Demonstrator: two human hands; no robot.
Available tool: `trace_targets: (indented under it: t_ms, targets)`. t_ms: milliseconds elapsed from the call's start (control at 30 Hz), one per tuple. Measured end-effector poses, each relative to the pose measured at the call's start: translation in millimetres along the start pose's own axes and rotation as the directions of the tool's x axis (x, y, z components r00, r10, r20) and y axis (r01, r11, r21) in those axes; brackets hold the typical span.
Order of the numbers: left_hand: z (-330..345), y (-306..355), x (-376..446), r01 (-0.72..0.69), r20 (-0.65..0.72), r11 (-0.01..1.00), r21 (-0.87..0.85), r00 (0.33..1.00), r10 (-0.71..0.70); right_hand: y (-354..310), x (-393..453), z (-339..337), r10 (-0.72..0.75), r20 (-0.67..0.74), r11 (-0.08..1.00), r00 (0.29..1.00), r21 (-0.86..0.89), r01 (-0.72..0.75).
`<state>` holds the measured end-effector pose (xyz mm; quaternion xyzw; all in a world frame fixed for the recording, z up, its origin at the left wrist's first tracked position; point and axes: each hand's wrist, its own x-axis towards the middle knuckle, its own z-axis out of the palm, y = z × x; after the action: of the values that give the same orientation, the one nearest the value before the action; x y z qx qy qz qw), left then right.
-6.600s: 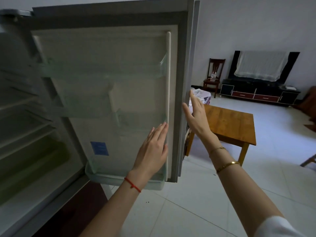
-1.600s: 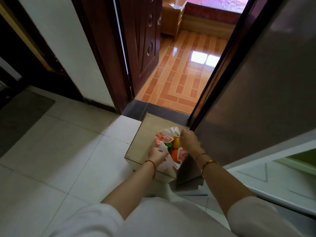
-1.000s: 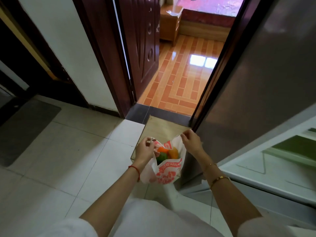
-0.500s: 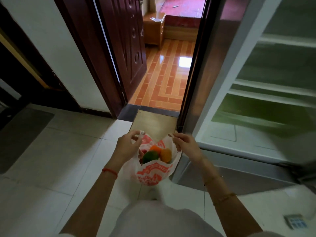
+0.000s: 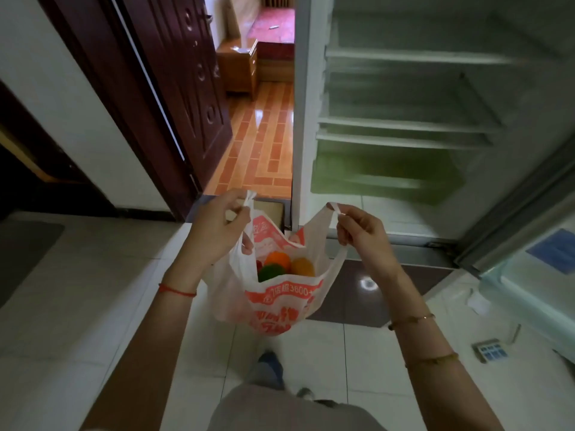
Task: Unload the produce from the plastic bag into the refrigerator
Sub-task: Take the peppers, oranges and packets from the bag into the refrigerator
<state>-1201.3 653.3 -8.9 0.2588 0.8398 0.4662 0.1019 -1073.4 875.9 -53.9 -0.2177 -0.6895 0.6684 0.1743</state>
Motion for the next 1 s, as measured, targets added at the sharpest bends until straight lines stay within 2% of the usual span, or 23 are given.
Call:
trace_targets:
  t_ms: [167, 333, 467, 567, 767, 867, 1000]
  targets:
    - [25.8, 40.8, 2.3, -0.094, 0.019, 0.995, 0.018, 0.995, 0.094, -19.3, -9.7, -37.5, -0.060, -0.123, 0.998, 0.991, -0.003, 0.060]
    - [50.5, 75.3, 18.4, -0.197, 0.051, 0.978, -0.062, 0.979, 0.200, -41.2, -6.2, -73.7, -0.143, -0.221, 0.989, 0.965, -0.053, 0.135]
    - [65.1, 104.3, 44.8, -0.233, 0.076, 0.966, -0.117, 0.967, 0.242, -61.9, 6.6, -97.0, -0.238, -0.269, 0.970, 0.933, -0.110, 0.215]
    - [73.3, 122.9, 67.7, -0.286, 0.107, 0.954, -0.089, 0.950, 0.295, -71.7, 23.2, -112.6, -0.273, -0.298, 0.959, 0.914, -0.154, 0.237]
    - [91.7, 123.0, 111.5, -0.331, 0.174, 0.943, 0.029, 0.931, 0.322, -67.3, 63.2, -139.2, -0.271, -0.331, 0.941, 0.904, -0.289, 0.176]
    - [99.4, 112.3, 121.7, -0.321, 0.208, 0.943, 0.087, 0.932, 0.298, -54.2, 74.1, -141.8, -0.250, -0.298, 0.924, 0.921, -0.359, 0.135]
    - [106.7, 92.8, 125.4, -0.284, 0.239, 0.954, 0.094, 0.937, 0.255, -39.8, 80.4, -141.9, -0.268, -0.267, 0.810, 0.925, -0.582, 0.067]
